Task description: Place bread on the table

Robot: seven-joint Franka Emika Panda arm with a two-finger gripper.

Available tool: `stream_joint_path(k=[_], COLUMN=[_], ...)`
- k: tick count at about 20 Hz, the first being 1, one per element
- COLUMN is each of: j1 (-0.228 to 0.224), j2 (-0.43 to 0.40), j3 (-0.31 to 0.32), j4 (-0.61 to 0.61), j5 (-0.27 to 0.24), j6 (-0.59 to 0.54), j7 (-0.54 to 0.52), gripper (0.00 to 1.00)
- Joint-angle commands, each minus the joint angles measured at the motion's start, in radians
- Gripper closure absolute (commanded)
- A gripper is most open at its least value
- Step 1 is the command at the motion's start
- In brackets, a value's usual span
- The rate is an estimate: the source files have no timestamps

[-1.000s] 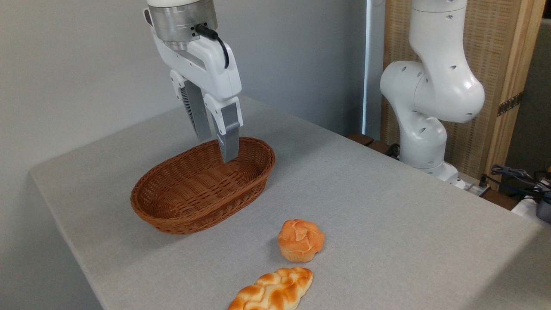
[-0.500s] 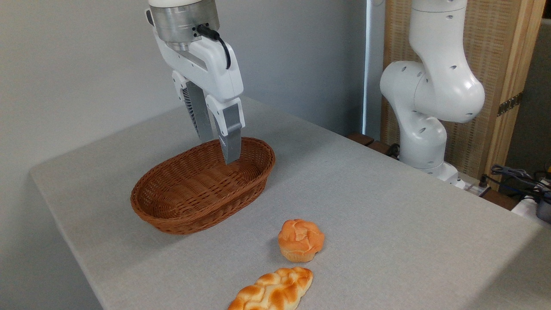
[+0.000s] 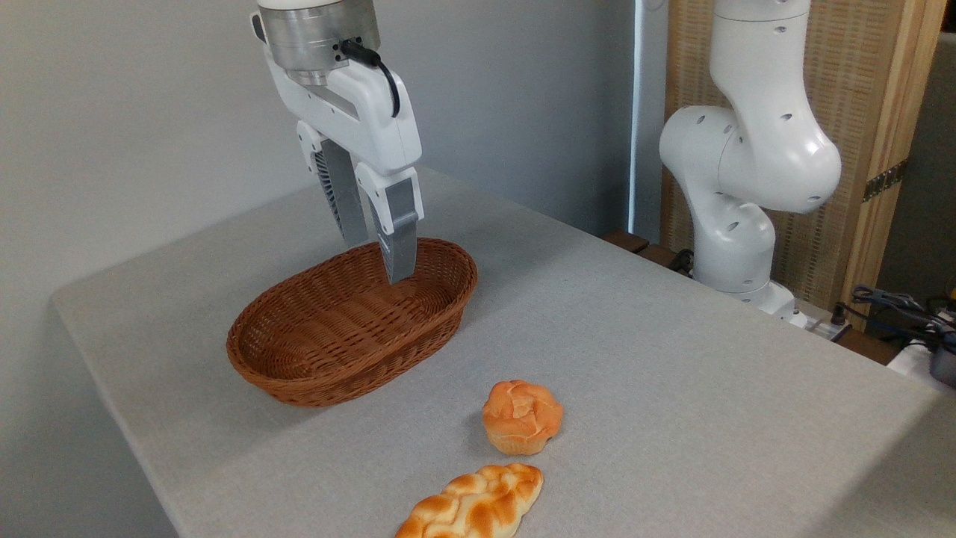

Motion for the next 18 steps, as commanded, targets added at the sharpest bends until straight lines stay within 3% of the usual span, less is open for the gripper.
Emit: stream_joint_path(k=[1,3,18], j1=[-0.001,-0.007,-0.007], j2=[0.007,0.007,0.004], j3=[-0.008,-0.012,-0.001], j4=[0.013,0.01,0.013], j5=[0.051,0.08,0.07], j6=[0.034,0.034,0.027], j7=[-0.074,-0.079,-0.066], gripper=[0.0,0.0,0.0])
